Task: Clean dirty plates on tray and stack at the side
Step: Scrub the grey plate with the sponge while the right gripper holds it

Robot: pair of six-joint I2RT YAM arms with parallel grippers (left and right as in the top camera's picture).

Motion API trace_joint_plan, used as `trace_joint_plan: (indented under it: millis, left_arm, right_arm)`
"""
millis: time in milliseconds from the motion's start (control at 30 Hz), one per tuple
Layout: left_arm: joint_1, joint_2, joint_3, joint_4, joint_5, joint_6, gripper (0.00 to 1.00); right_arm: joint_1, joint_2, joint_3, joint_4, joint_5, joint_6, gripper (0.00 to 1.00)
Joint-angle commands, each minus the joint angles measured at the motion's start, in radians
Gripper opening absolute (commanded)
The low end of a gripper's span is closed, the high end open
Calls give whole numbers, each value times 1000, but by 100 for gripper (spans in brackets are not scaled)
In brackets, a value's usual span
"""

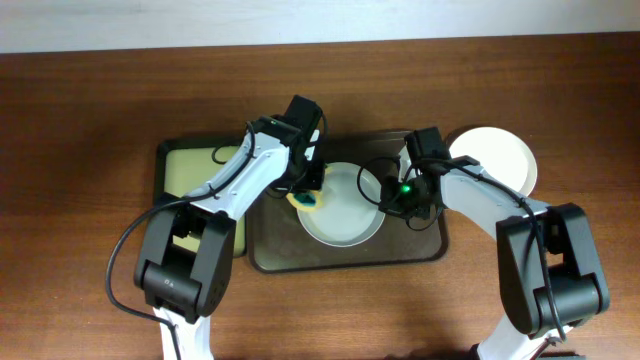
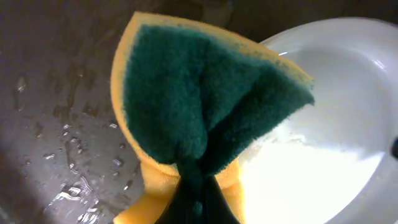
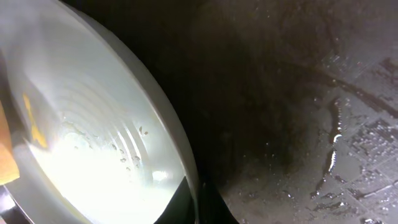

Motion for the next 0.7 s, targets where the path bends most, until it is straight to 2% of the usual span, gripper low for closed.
trace_joint_plan:
  millis: [0,133,233,267,333,467,533,667]
  left_arm:
    - [-2,10,-18,37,112,-15,0]
    - [-2,9,20,68,258,-15,0]
    - [-1,-2,65,18,254,-15,0]
    - [-1,-8,65,7,246,-15,0]
    - [-1,-8,65,-24,139,-15,0]
    - [-2,-8,64,-31,104,-16,0]
    - [-7,-8,47,-37,31,-24,0]
    - [-42,-8,-86,117,37,-62,0]
  right_arm:
    - [1,-4,-13,-4,13,76,4]
    - [35,-4,-13,0,41,119,4]
    - [64,-4,-13,0,86,127,4]
    - [64,-3,-13,1,89,135,4]
    - [64,-3,-13,5,89,141,4]
    - [64,-4,-13,5,89,141,4]
    - [64,-4,-13,5,89,140,4]
    - [64,-4,-13,8,89,140,4]
